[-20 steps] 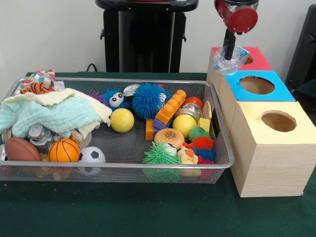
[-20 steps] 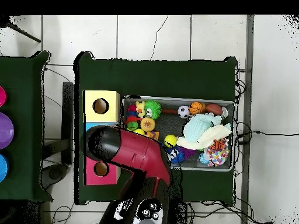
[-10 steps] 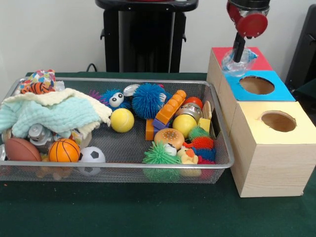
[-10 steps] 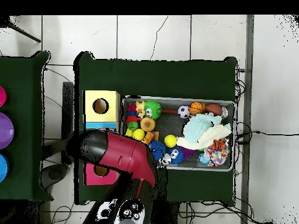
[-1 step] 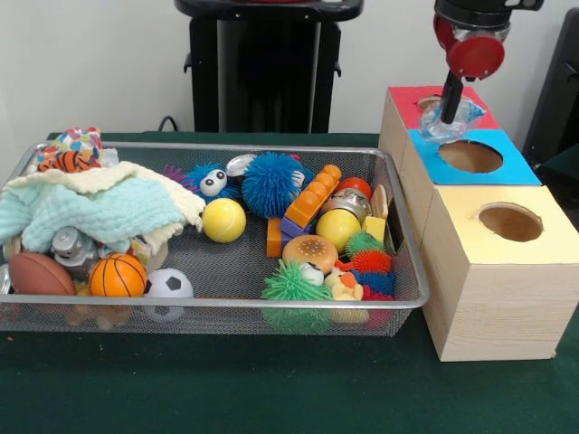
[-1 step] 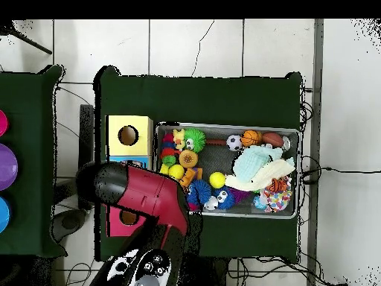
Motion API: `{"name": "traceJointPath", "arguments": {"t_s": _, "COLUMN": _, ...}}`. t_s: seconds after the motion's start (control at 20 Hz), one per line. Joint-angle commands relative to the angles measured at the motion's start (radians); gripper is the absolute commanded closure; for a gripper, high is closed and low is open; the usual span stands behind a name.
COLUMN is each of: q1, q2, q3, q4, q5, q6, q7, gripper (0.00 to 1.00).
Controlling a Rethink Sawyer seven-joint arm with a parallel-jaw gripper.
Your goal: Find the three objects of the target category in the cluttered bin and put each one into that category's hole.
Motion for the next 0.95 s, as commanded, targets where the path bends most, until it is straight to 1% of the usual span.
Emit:
{"name": "traceJointPath", "arguments": {"t_s": 0.05, "q1": 0.006, "q2": 0.073, "q3": 0.028, "q4": -0.037, "q5": 0.085, "q6": 0.06, "q7": 0.348, "gripper": 1.0}}
{"name": "traceJointPath", "arguments": {"t_s": 0.25, "q1": 0.016, "q2": 0.084, "q3": 0.025, "q4": -0.058, "q5": 0.106, "q6": 0.084, "q7": 0.377, "gripper": 1.0}}
{"name": "traceJointPath", "arguments": {"t_s": 0.45, "q1": 0.019, "q2": 0.088, "q3": 0.042, "q4": -0.086, "q5": 0.152, "q6": 0.116, "q7": 0.432, "gripper": 1.0}}
{"name": "traceJointPath", "arguments": {"t_s": 0.55, "q1": 0.014, "q2": 0.083, "q3": 0.042, "q4": -0.095, "q5": 0.156, "q6": 0.133, "q7": 0.428, "gripper": 1.0}}
{"name": "traceJointPath", "arguments": {"t_s": 0.7, "q1": 0.013, "q2": 0.084, "q3": 0.05, "q4": -0.089, "q5": 0.172, "q6": 0.118, "q7": 0.417, "gripper": 1.0}}
{"name": "traceJointPath", "arguments": {"t_s": 0.95, "q1": 0.016, "q2": 0.086, "q3": 0.05, "q4": -0.08, "q5": 0.168, "q6": 0.113, "q7": 0.392, "gripper": 1.0}}
